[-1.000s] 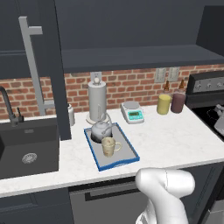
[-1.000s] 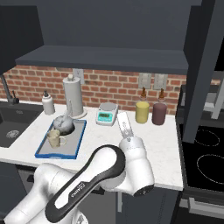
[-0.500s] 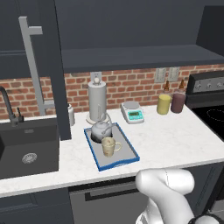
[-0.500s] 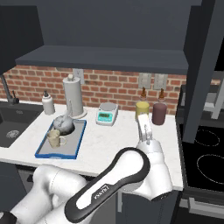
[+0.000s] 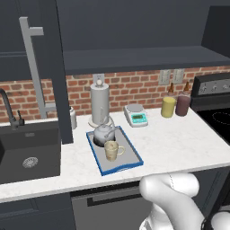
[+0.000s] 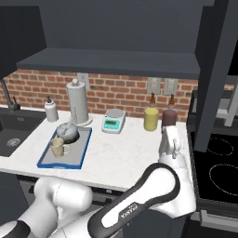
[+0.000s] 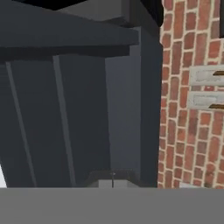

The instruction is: Pick the kettle from the counter and place it on the tray. Then pick the mug from the cabinet and place it on the tray. Then close the cabinet doors.

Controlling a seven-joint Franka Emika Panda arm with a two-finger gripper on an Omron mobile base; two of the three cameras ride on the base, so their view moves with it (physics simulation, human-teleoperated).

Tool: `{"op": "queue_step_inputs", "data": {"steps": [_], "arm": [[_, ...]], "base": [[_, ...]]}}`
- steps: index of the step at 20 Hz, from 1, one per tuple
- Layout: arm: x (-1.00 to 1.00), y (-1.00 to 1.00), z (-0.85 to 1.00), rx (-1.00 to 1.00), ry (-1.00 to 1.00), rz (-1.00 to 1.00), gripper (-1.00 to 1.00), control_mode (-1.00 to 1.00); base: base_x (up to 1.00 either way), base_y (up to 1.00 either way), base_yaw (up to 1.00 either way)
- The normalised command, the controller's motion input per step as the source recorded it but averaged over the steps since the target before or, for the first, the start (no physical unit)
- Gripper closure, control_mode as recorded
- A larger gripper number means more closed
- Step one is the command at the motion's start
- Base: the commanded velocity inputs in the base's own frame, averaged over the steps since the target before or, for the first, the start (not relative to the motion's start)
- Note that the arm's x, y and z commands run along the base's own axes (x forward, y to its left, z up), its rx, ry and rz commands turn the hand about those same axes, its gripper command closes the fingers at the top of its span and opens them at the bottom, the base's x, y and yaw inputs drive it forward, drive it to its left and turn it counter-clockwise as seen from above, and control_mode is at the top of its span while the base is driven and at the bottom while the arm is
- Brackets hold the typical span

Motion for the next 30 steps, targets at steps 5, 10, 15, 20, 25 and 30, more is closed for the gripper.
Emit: {"op": "queue_step_inputs", "data": {"steps": [5, 10, 15, 20, 25, 30], "arm": [[0.08, -0.24, -0.1, 0.16, -0.03, 0.0, 1.0, -1.0], [0.02, -0.32, 0.0, 0.19, -0.09, 0.0, 1.0, -1.0], [0.01, -0.38, 0.0, 0.13, -0.11, 0.0, 1.0, -1.0], [0.09, -0.4, 0.0, 0.14, -0.01, 0.0, 1.0, -1.0], [0.0, -0.46, 0.02, 0.12, -0.07, 0.0, 1.0, -1.0], [0.0, -0.44, 0.05, 0.1, -0.07, 0.0, 1.0, -1.0]], "base": [[0.0, 0.0, 0.0], [0.0, 0.0, 0.0], [0.0, 0.0, 0.0], [0.0, 0.0, 0.0], [0.0, 0.0, 0.0], [0.0, 0.0, 0.0]]}}
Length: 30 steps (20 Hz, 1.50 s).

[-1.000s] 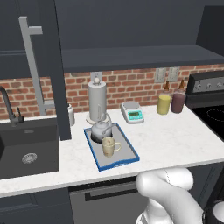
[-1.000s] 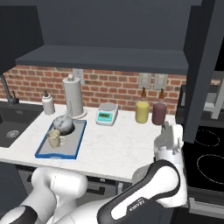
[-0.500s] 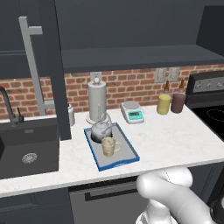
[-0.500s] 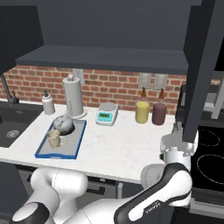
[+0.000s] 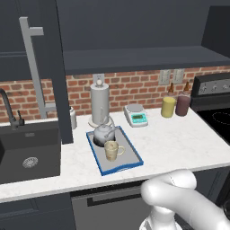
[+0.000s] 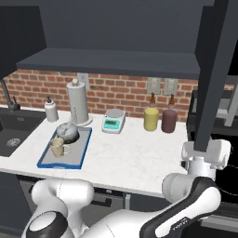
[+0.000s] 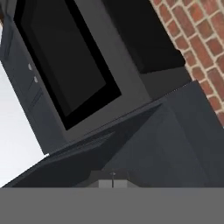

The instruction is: Pick the kettle from the counter and place it on the tray. Then pick the mug from the cabinet and place it on the tray. Then close the cabinet doors.

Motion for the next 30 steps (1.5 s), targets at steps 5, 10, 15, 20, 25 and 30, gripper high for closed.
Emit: {"op": "queue_step_inputs", "data": {"steps": [5, 10, 15, 20, 25, 30], "arm": [[0.0, -0.42, 0.1, 0.11, -0.07, 0.0, 1.0, -1.0], [0.0, -0.31, 0.17, 0.1, -0.14, 0.0, 1.0, -1.0], [0.0, -0.05, 0.36, 0.07, -0.21, 0.0, 1.0, -1.0], [-0.01, 0.11, 0.52, 0.0, -0.25, 0.0, 1.0, -1.0], [-0.14, 0.34, 0.66, 0.0, -0.13, 0.0, 1.0, -1.0], [-0.27, 0.57, 0.5, -0.07, 0.0, 0.0, 1.0, -1.0]], "base": [[0.0, 0.0, 0.0], [0.0, 0.0, 0.0], [0.0, 0.0, 0.0], [0.0, 0.0, 0.0], [0.0, 0.0, 0.0], [0.0, 0.0, 0.0]]}}
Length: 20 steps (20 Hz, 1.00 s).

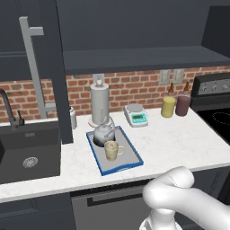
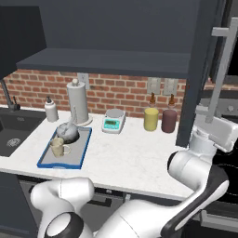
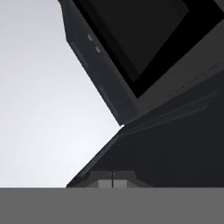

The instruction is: Pick the kettle from the counter and place it on the tray. Then pick the mug from the cabinet and place it on the tray. Then close the cabinet doors.

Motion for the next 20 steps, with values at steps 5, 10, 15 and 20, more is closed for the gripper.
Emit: {"op": "queue_step_inputs", "data": {"steps": [5, 10, 15, 20], "arm": [[-0.26, 0.57, 0.36, -0.11, 0.09, 0.0, 1.0, -1.0], [-0.14, 0.47, 0.38, -0.08, 0.25, -0.02, 1.0, -1.0], [0.04, 0.55, 0.22, -0.09, 0.44, -0.04, 1.0, -1.0], [0.37, 0.58, 0.02, -0.05, 0.56, 0.0, 1.0, -1.0]], "base": [[0.0, 0.0, 0.0], [0.0, 0.0, 0.0], [0.0, 0.0, 0.0], [0.0, 0.0, 0.0]]}}
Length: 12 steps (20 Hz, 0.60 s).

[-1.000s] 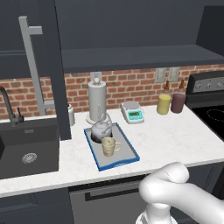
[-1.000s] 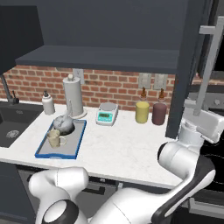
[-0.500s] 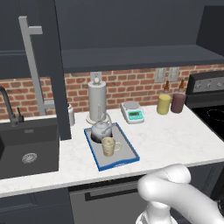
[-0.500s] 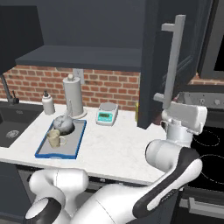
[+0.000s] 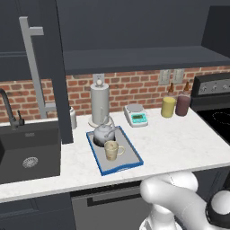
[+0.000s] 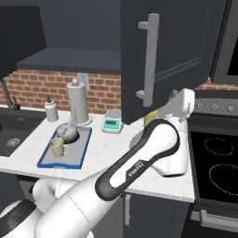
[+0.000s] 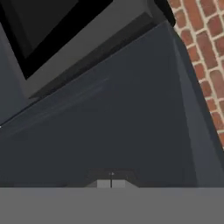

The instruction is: Pick the kettle from the counter and place it on the tray. Then pick the mug from the cabinet and place it on the tray. Then close the cabinet doors.

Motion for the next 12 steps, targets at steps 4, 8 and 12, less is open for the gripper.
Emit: {"op": "queue_step_inputs", "data": {"steps": [4, 8, 12], "arm": [[0.58, 0.57, 0.0, 0.0, 0.48, 0.0, 1.0, -1.0], [0.77, 0.6, 0.0, 0.0, 0.45, 0.0, 1.0, -1.0], [0.9, 0.43, 0.0, 0.01, 0.24, 0.0, 1.0, -1.0]], "base": [[0.0, 0.0, 0.0], [0.0, 0.0, 0.0], [0.0, 0.0, 0.0]]}}
